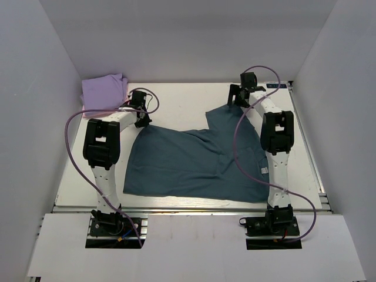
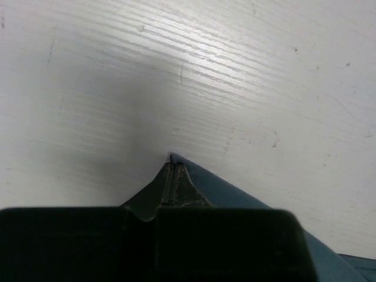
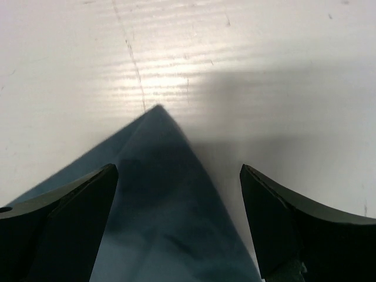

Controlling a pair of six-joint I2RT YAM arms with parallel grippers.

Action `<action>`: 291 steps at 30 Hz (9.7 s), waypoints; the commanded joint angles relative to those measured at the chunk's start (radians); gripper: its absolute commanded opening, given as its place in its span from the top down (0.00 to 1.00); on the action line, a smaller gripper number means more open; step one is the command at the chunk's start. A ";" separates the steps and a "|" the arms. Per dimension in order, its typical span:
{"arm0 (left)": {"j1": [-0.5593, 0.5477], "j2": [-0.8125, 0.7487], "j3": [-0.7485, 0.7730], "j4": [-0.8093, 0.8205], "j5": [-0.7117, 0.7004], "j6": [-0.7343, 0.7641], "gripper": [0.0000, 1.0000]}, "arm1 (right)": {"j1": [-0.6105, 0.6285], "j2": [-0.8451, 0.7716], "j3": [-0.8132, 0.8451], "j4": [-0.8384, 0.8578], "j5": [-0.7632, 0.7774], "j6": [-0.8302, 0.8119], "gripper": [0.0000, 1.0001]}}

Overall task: Fold and stack the t-shirts
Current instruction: Grap the side of the flattened tshirt furthest away from the robot with both arms, then fold the other side of the tshirt into a rectangle, then rotate the tshirt 90 degrees

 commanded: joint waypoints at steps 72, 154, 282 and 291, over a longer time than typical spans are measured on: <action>0.022 -0.359 -0.193 0.045 0.010 0.043 1.00 | -0.076 -0.577 -0.414 0.447 0.182 -0.134 1.00; 0.045 -0.113 0.100 -0.066 0.304 0.031 0.00 | -0.056 -1.048 -1.200 0.480 -0.383 0.129 0.10; -0.244 -0.679 -0.443 -0.313 0.120 -0.094 0.00 | 0.372 -0.764 -0.922 0.264 0.296 0.332 0.10; -0.244 -0.660 -0.434 -0.302 0.139 -0.074 0.00 | 0.366 -0.561 -0.769 0.160 0.278 0.341 0.10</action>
